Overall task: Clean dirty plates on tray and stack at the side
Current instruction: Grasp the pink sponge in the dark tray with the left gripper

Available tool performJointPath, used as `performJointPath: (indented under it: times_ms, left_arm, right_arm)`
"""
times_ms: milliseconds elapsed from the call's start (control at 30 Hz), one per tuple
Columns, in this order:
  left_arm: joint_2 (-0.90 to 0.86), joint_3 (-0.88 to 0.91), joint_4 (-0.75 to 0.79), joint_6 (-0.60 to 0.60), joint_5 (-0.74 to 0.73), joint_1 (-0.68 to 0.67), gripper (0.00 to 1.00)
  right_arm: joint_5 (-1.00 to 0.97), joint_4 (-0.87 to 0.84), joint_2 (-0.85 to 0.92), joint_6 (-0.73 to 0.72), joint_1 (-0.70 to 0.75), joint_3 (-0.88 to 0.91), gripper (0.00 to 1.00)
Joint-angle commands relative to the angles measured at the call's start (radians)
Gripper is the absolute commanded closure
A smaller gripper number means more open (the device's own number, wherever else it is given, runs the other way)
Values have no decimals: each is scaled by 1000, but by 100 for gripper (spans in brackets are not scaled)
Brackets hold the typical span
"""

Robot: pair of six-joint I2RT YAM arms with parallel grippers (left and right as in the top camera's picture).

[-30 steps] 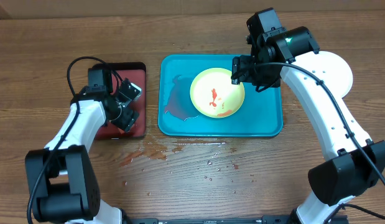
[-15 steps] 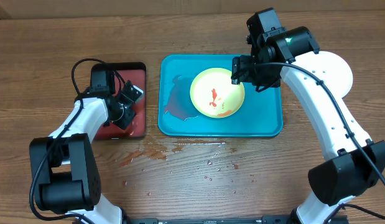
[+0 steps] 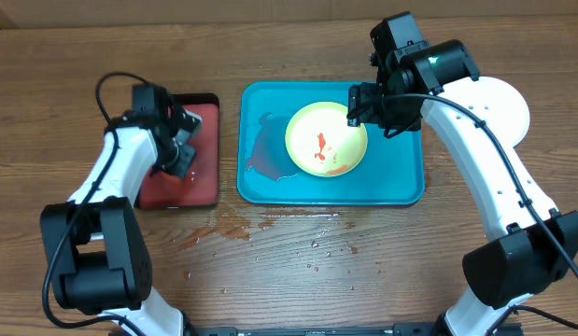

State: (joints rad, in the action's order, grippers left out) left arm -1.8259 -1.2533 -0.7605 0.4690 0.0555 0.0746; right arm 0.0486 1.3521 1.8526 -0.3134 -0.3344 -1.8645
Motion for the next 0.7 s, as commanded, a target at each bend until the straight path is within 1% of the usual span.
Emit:
performJointPath:
  times_ms: [0,100,233,333,400,467,533,667]
  left_arm:
    - [-4,-125,-66,-122,15,5,96]
    - [-4,-187,-118,-214,14,5,96]
    - [-11,-178,-74,-306,14,9,96]
    - [-5,-183,-127,-378,-14,4,96]
    - [-4,-183,-143,-396,-14,0,96]
    - [-5,-183,-135,-431,25,0,96]
    - [0,-184,-145,-455,21,0,96]
    - [1,-184,-159,-455,23,-3,96]
  right_arm:
    - [6,-7,-3,3,3,-6,21]
    - [6,-8,-3,3,3,-6,21]
    - [6,-9,-3,3,3,-6,21]
    - [6,-8,-3,3,3,-6,21]
    - [6,-9,-3,3,3,-6,20]
    - [6,-15,-3,3,3,-6,20]
    - [6,-13,-3,3,3,-6,20]
    - [6,-14,-3,3,3,-6,20]
